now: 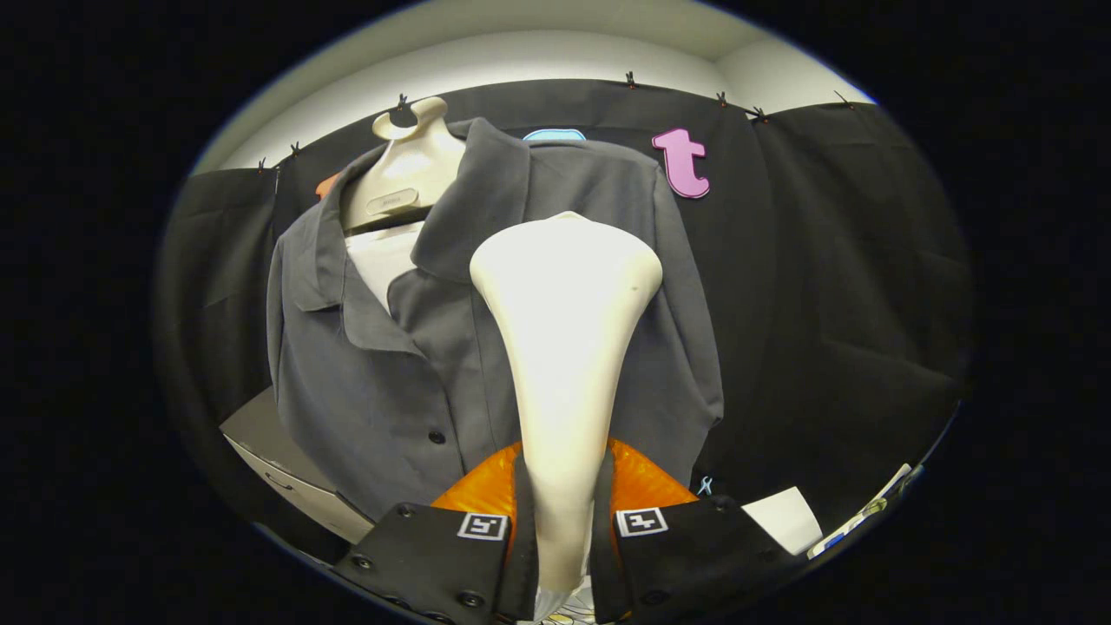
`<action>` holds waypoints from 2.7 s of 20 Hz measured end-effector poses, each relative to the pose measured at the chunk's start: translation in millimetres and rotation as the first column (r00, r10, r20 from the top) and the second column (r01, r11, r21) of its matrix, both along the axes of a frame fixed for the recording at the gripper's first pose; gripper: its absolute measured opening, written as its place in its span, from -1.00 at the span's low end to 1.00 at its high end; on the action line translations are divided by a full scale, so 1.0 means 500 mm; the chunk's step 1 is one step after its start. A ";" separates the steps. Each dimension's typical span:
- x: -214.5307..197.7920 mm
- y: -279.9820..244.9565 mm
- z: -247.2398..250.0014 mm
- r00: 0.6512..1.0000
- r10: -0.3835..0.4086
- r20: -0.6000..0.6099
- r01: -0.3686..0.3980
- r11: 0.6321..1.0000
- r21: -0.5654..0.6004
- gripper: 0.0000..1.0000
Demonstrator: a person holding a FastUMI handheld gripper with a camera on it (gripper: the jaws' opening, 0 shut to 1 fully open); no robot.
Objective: Iron the clothes twice with a garment steamer, once on the left side and once on the right side.
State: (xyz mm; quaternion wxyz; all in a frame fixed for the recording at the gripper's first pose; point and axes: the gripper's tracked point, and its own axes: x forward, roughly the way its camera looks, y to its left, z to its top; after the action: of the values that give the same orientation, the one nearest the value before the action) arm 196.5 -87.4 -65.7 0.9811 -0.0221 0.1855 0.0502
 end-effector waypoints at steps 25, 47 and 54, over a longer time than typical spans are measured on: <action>-0.072 -0.073 -0.289 0.979 -0.016 -0.201 0.016 1.000 0.000 -0.36; -0.222 -0.155 -0.635 0.874 -0.053 -0.482 0.053 0.999 -0.014 -0.36; -0.262 -0.166 -0.718 0.827 -0.074 -0.557 0.069 0.997 -0.029 -0.36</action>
State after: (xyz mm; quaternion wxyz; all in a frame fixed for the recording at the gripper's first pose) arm 65.4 -170.5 -424.8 0.8856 -0.0035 0.4642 0.0170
